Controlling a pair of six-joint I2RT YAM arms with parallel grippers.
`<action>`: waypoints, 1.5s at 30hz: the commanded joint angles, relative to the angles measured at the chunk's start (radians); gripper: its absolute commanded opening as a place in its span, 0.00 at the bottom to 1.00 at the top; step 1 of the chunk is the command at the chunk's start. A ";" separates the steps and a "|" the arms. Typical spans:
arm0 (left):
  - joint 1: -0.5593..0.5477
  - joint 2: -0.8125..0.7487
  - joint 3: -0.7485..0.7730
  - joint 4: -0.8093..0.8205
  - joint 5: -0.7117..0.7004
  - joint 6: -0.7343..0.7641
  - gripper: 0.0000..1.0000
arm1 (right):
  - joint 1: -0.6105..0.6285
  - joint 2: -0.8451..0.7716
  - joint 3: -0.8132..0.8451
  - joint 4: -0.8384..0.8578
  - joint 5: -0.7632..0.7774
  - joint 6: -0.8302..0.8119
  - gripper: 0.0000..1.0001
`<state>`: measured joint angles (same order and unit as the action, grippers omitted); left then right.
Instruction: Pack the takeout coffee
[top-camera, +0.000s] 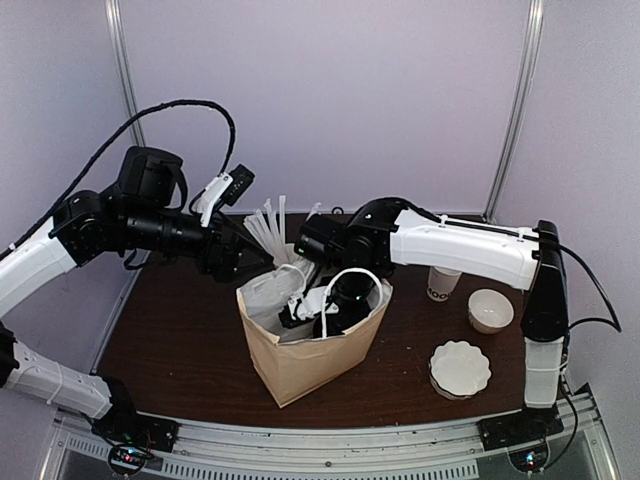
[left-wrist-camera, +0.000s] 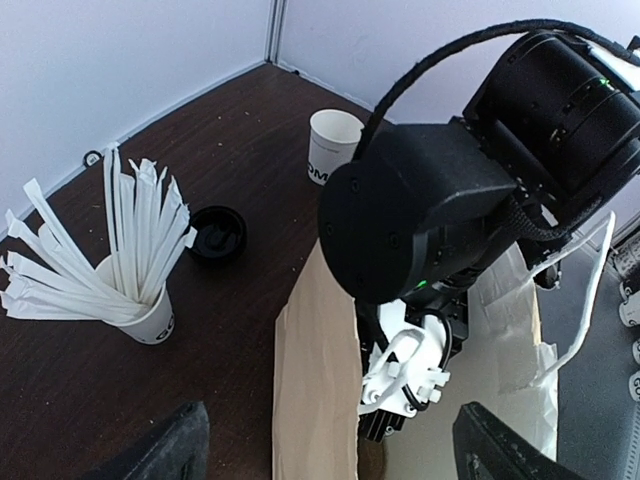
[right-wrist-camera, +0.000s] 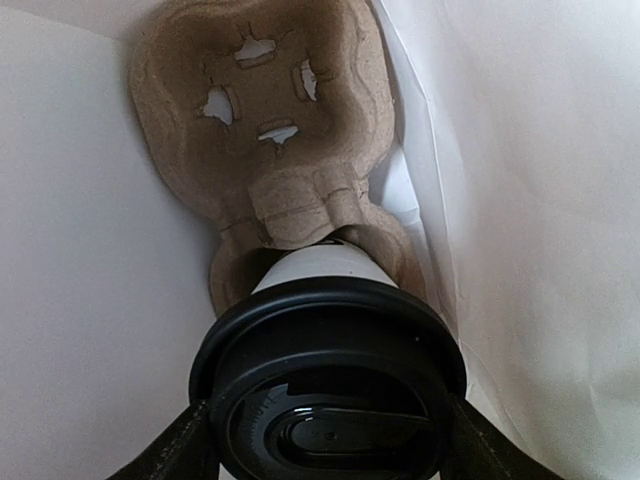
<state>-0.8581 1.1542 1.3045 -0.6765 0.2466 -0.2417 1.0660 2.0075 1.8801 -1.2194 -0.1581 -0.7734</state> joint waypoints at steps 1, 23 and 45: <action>-0.001 0.051 0.058 -0.116 0.034 0.000 0.87 | -0.005 0.018 -0.008 -0.002 0.005 0.049 0.69; -0.004 0.277 0.216 -0.374 -0.117 0.115 0.51 | -0.005 0.021 -0.092 0.115 0.087 0.151 0.69; -0.001 0.284 0.222 -0.333 -0.041 0.151 0.56 | 0.012 -0.019 0.053 -0.003 0.075 0.189 1.00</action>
<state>-0.8593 1.4532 1.5055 -1.0397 0.1677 -0.1101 1.0710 1.9865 1.8645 -1.1637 -0.1089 -0.6094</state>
